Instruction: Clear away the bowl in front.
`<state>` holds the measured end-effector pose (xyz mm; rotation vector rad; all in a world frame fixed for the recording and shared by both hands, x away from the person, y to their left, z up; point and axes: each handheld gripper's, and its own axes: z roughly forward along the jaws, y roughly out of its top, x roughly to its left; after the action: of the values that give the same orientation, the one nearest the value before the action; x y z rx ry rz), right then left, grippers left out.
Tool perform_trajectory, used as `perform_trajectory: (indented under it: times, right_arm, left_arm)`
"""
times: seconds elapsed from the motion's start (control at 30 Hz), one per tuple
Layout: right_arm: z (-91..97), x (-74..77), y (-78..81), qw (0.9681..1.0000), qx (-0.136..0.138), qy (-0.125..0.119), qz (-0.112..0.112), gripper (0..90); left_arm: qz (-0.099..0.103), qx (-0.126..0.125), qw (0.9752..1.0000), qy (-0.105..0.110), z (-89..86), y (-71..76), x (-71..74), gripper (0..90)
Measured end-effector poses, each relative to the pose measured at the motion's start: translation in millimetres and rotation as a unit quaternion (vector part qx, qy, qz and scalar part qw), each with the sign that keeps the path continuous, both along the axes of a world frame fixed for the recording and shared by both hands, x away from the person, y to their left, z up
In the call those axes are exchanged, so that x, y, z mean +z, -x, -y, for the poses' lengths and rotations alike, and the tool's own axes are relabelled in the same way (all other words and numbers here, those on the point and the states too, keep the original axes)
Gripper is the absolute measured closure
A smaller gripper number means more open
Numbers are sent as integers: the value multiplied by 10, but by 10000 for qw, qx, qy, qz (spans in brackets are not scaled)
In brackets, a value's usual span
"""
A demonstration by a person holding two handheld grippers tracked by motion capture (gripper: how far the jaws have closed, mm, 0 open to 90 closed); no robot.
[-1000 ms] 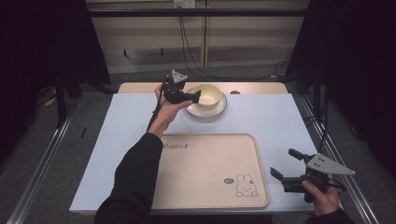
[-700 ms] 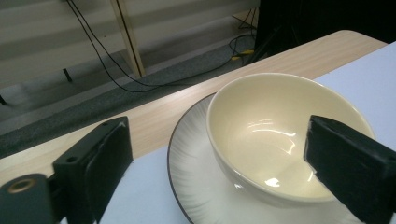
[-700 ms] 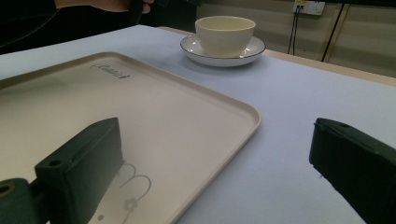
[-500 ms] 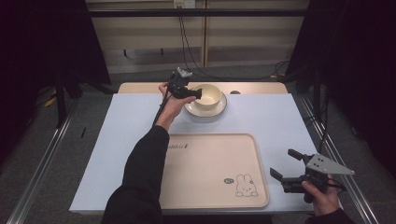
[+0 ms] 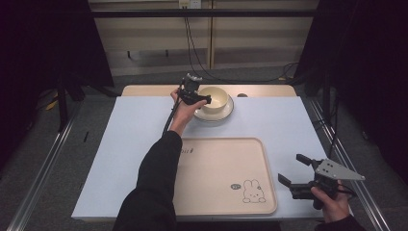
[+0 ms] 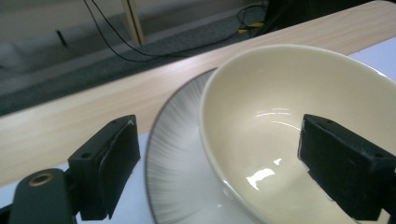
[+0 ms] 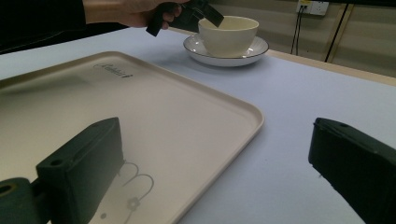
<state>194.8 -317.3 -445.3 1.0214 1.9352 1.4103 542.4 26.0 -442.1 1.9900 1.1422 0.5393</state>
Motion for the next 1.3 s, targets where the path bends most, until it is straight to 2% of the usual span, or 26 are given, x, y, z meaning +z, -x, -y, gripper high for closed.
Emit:
perform_trajectory:
  times: [0.03, 0.07, 0.1, 0.13, 0.2, 0.27, 0.3, 0.37, 0.43, 0.53, 0.57, 0.6, 0.7, 0.73, 0.77, 0.83, 0.87, 0.93, 0.97, 1.0, 1.03, 1.07, 1.17, 1.2, 1.23, 1.3]
  right_arm:
    - [0, 0, 0, 10000, 0, 0, 0, 30]
    - [0, 1, 2, 10000, -3, -10, -1, 30]
    - [0, 2, 2, 10000, -1, -11, -1, 30]
    - [1, 1, 3, 10000, -5, -9, -3, 30]
    - [-2, 0, 3, 10000, -9, 13, -3, 30]
    - [-5, -2, 2, 10000, -4, 7, -6, 30]
    - [-5, -2, 2, 10000, -4, 7, -6, 30]
    - [-1, -1, 0, 10000, -9, 26, 6, 30]
    - [-2, -2, 0, 10000, 1, 31, 2, 30]
    - [-1, -1, 0, 10000, -1, 33, 5, 30]
    - [-1, -1, -1, 10000, 2, 35, 3, 30]
    - [-4, -1, 1, 10000, 0, 20, -8, 30]
    - [-4, 1, 5, 10000, -9, 1, -10, 30]
    - [-2, 0, 2, 10000, 1, 18, -5, 30]
    - [-4, 0, 3, 10000, 8, 8, -3, 30]
    - [-3, -1, 2, 10000, 13, 17, -3, 30]
    - [0, 1, 3, 10000, 3, 30, 3, 30]
    - [-4, -1, 0, 10000, 0, 24, 0, 30]
    - [-4, 0, -2, 10000, -35, 46, 4, 30]
    - [-5, 1, -2, 10000, -39, 20, -10, 30]
    - [-4, 0, -5, 10000, -15, 18, -5, 30]
    - [-6, -1, -6, 10000, -39, 34, -8, 30]
    - [-4, 0, -4, 10000, -19, 38, 9, 30]
    - [-3, -5, -10, 10000, -31, 65, 35, 30]
    - [-6, -4, -8, 10000, -42, 54, 23, 30]
    - [-6, -3, -7, 10000, -34, 54, 35, 30]
  left_arm:
    - [0, 0, 10000, 0, 0, 0, 0, 130]
    - [-182, -100, 9998, -29, 12, -30, -41, 102]
    - [-189, -71, 9998, -36, 35, -33, -71, 82]
    - [-238, -91, 9996, -119, 31, -36, -83, 90]
    - [-417, -45, 9990, -142, 32, -47, -120, 95]
    - [-581, -45, 9983, -92, 32, -54, -160, 108]
    - [-581, -45, 9983, -92, 32, -54, -160, 123]
    - [-699, 26, 9976, -7, 21, -61, -160, 156]
    - [-804, -9, 9967, 138, 15, -74, -175, 184]
    - [-865, -67, 9960, 196, 35, -71, -174, 217]
    - [-902, -19, 9958, 126, 39, -65, -161, 230]
    - [-884, 49, 9960, 156, 47, -53, -158, 263]
    - [-953, -36, 9953, 180, 70, -55, -168, 361]
    - [-938, 54, 9954, 160, 90, -44, -166, 361]
    - [-951, 168, 9953, 78, 99, -42, -156, 428]
    - [-1007, 229, 9946, 110, 95, -50, -159, 448]
    - [-1140, 283, 9923, 404, 82, -62, -173, 474]
    - [-1192, 179, 9917, 445, 65, -73, -169, 525]
    - [-1215, 207, 9913, 462, 59, -82, -168, 550]
    - [-1303, 253, 9896, 547, 44, -96, -168, 567]
    - [-1303, 253, 9896, 547, 44, -96, -168, 588]
    - [-1419, 311, 9872, 664, 25, -111, -166, 600]
    - [-1475, 293, 9859, 735, 8, -120, -169, 654]
    - [-1504, 310, 9846, 831, -5, -124, -172, 677]
    - [-1526, 278, 9852, 735, -28, -127, -159, 702]
    - [-1526, 334, 9846, 781, -17, -124, -154, 737]
